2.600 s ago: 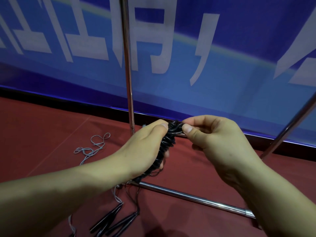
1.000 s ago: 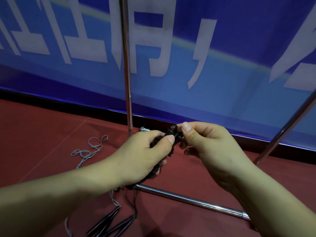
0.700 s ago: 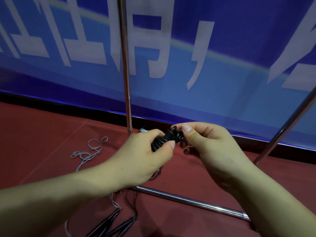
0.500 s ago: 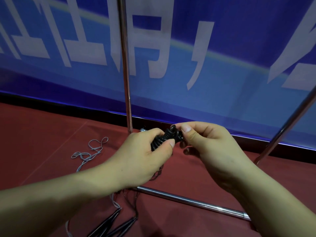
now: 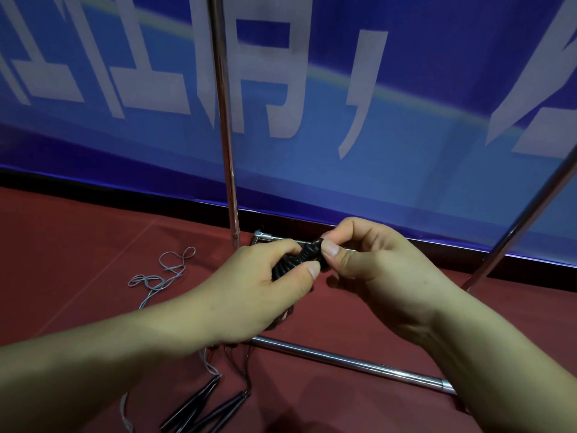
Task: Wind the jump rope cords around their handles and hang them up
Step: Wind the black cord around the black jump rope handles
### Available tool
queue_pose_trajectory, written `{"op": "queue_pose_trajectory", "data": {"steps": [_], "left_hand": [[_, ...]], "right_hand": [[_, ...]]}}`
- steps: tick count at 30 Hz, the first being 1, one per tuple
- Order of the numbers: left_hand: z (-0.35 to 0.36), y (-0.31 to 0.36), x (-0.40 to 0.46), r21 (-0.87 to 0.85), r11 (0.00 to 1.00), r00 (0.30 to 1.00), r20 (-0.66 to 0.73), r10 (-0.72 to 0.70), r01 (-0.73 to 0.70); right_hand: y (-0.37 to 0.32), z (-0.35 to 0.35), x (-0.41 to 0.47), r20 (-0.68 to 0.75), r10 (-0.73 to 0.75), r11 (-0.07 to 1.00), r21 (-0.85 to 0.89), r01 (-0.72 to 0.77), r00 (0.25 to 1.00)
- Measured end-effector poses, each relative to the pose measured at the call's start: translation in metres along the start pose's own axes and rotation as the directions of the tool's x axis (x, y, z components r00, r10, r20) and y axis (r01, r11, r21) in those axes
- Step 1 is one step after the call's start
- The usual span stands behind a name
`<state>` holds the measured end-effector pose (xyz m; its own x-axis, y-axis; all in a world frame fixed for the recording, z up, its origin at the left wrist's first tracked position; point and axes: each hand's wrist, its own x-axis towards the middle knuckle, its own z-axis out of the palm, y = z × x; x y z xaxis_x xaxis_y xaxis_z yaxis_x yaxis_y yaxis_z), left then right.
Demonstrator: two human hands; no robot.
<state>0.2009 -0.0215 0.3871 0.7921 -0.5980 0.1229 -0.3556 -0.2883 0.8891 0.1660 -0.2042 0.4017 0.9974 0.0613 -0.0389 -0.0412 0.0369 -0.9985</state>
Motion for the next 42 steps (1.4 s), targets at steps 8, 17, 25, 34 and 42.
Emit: {"op": "queue_pose_trajectory", "data": {"steps": [8,17,25,34,42], "left_hand": [[0.003,0.000,0.004,0.134,0.990,0.987,-0.160,-0.013,0.034],[-0.006,-0.008,0.011,0.243,0.963,0.975,-0.210,-0.070,0.121],[-0.014,-0.013,0.011,0.185,0.980,0.966,-0.258,-0.029,0.078],[-0.009,-0.012,0.008,0.310,0.949,0.979,-0.205,0.010,0.056],[-0.009,-0.011,0.009,0.480,0.877,0.991,-0.116,0.063,0.001]], "right_hand": [[0.007,0.001,0.005,-0.143,-0.129,0.967,-0.238,0.092,0.981],[0.009,0.002,0.006,-0.106,-0.109,0.975,-0.206,0.085,0.988],[-0.001,0.011,0.008,-0.117,-0.005,0.999,0.039,0.009,0.993],[-0.001,0.005,0.005,-0.124,-0.042,0.984,-0.174,0.020,0.991],[-0.002,-0.007,0.007,-0.120,0.051,0.939,-0.331,-0.088,0.991]]}}
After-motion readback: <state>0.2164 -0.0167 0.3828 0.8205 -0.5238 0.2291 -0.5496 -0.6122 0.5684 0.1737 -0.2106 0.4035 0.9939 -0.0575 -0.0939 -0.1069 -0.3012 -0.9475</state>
